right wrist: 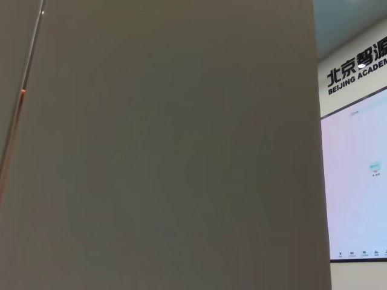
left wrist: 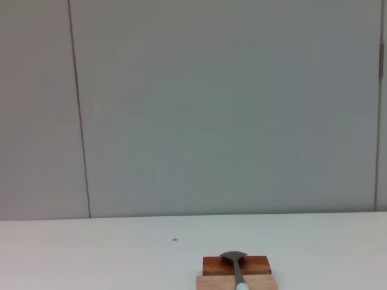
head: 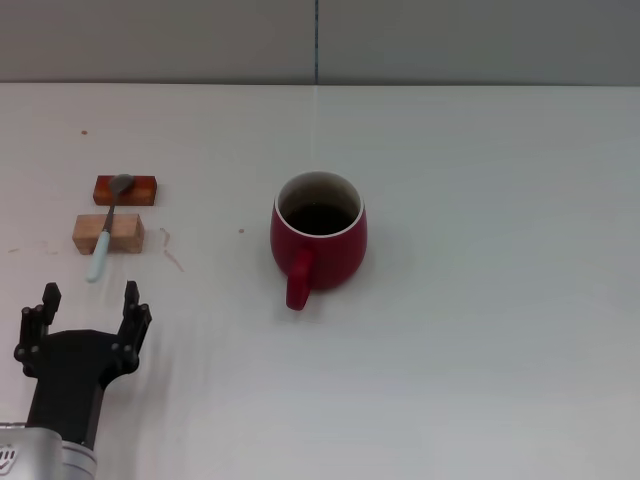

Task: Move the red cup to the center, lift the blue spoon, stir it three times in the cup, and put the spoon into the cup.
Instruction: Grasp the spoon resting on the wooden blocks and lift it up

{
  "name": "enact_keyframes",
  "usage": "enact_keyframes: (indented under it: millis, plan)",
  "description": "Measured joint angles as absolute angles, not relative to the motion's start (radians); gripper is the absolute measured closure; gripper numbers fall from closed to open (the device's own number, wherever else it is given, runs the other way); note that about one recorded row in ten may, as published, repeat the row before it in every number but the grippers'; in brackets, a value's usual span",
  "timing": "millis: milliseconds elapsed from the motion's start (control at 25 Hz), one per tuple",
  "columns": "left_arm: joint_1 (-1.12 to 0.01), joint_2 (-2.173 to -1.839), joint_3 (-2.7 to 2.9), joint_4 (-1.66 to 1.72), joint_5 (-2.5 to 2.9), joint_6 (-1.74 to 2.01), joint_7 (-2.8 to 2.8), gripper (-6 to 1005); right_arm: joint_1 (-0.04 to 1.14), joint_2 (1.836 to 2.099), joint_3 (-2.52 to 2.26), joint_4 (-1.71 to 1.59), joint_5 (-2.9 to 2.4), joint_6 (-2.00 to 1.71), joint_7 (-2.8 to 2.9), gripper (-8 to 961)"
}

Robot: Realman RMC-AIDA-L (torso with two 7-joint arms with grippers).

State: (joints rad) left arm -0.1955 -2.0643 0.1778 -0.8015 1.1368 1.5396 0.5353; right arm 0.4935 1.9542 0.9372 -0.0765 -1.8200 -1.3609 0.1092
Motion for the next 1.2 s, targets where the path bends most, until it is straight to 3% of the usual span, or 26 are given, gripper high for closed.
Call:
enact_keyframes:
  millis: [1200]
  plan:
    - [-0.283, -2.068, 0.095, -0.642, 1.137, 1.353, 0.445, 211, 0.479, 1.96, 0.938, -0.079, -1.819, -1.373, 0.109, 411]
